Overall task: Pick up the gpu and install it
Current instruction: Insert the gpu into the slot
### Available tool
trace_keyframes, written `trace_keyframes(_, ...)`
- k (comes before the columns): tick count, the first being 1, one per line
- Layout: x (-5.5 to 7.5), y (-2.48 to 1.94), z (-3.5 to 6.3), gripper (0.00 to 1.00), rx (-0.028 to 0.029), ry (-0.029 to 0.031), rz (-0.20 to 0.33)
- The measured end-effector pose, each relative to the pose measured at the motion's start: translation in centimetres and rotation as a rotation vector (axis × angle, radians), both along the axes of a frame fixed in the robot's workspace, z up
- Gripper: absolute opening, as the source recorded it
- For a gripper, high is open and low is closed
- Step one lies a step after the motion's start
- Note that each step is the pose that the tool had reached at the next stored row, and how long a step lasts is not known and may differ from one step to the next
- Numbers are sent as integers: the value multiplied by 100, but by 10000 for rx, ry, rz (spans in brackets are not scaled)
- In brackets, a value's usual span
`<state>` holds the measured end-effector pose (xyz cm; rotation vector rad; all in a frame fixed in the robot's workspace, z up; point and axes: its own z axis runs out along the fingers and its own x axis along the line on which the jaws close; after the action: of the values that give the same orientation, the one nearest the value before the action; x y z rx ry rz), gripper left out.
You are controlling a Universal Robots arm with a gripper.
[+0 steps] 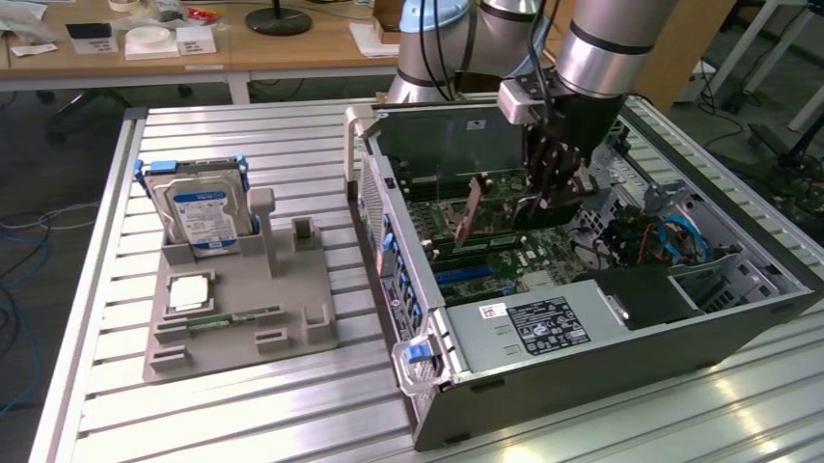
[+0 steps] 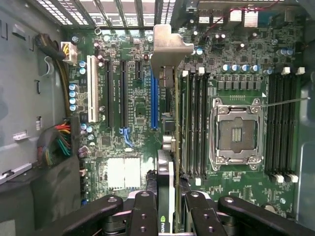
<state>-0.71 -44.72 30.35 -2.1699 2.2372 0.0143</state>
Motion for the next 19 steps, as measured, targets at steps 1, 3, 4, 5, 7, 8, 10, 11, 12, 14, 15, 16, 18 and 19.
trace_keyframes(1, -3, -3, -10, 26, 0, 0, 0)
trace_keyframes(3, -11, -24, -15, 26, -1, 0, 1)
trace_keyframes(4, -15, -36, -17, 26, -1, 0, 0)
trace_keyframes(5, -22, -56, -23, 26, 0, -1, 0)
trace_keyframes(7, -32, -64, -36, 26, 1, -6, -1)
trace_keyframes(8, -36, -66, -48, 26, 1, -16, -1)
trace_keyframes(10, -46, -68, -72, 26, 0, -47, 0)
trace_keyframes(11, -53, -68, -84, 26, 0, -64, 0)
trace_keyframes(12, -62, -69, -98, 26, 0, -86, 0)
trace_keyframes(14, -77, -69, -120, 26, 0, -129, 0)
trace_keyframes(15, -86, -68, -130, 26, 1, -142, 0)
trace_keyframes(16, -98, -68, -139, 26, 1, -151, 1)
trace_keyframes(18, -124, -69, -147, 26, -2, -156, 0)
trace_keyframes(19, -126, -69, -147, 26, -3, -156, 0)
